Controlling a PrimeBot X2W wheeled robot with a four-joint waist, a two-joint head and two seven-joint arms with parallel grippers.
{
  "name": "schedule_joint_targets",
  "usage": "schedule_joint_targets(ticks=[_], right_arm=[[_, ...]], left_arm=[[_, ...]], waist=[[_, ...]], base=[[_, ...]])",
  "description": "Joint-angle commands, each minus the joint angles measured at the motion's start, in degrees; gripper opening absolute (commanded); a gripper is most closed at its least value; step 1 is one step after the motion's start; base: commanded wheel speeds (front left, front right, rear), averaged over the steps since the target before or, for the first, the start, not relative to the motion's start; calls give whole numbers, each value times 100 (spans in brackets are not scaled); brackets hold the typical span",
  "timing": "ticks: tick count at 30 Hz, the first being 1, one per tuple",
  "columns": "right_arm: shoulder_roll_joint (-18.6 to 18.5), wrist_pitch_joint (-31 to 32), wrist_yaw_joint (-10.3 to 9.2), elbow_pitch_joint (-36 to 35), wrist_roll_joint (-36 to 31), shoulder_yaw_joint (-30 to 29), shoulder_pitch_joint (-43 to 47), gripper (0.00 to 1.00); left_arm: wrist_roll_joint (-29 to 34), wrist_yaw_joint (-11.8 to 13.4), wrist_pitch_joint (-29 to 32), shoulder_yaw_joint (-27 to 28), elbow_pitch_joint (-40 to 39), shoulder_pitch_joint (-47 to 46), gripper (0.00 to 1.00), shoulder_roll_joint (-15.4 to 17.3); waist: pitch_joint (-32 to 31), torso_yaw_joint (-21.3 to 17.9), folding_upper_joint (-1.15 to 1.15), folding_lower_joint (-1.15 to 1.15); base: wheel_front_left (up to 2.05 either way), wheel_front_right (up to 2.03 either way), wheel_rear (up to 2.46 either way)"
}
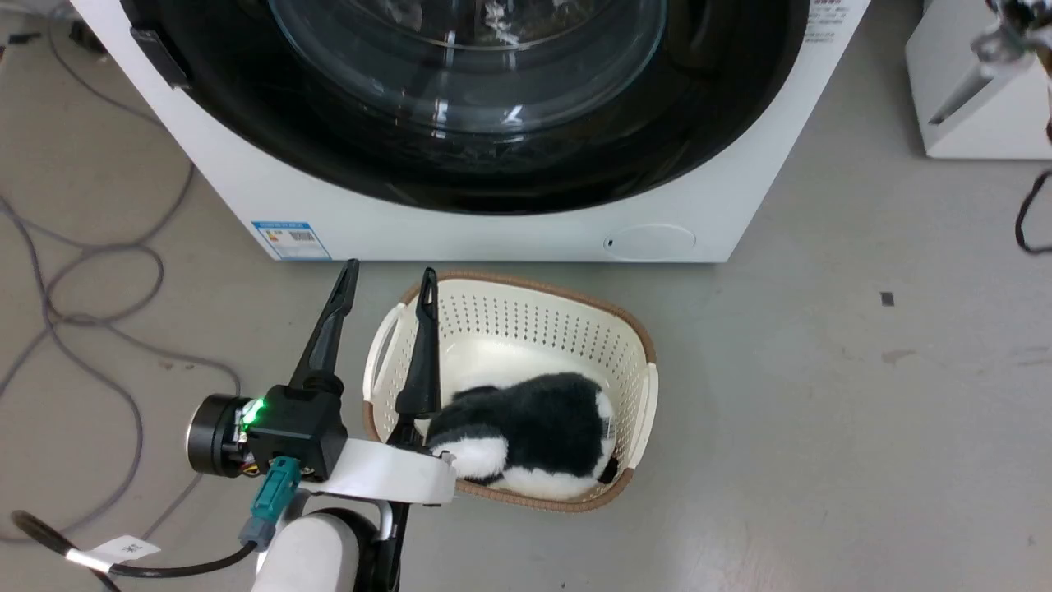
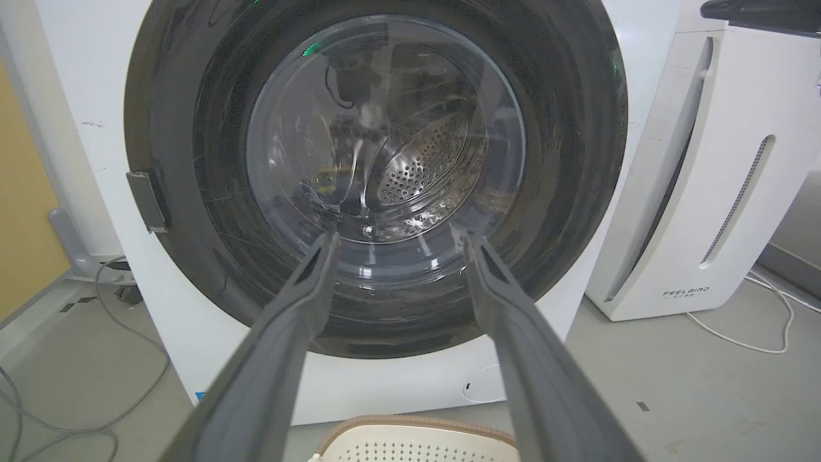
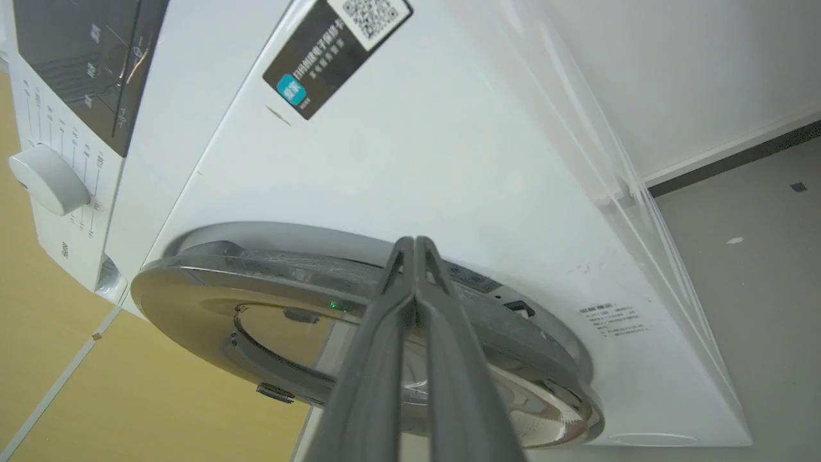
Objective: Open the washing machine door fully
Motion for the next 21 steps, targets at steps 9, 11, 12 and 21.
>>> schedule_joint_targets(ticks=[9,11,12,21], right_arm=[[136,930,31,535,426,559,-1052,0],[154,960,32,615,477,658,-1213,0],[161,979,32,653,486,725,-1288,0],[217,1247,34,1132,821,1088,-1974,0]], left_arm=[[-91,119,-158,-194,-117,-268,100,8],[-106,140,-182,-236,-133,-311,100,8],[-118,151,-194,-261,-140,-335,100,8],[-219,239,-302,-413,-204,-542,100,8]], waist=[[394,76,0,0],[471,95,0,0],[508,109,0,0],[796,223,0,0]], base=[[0,0,0],[0,0,0],[0,0,0],[0,0,0]])
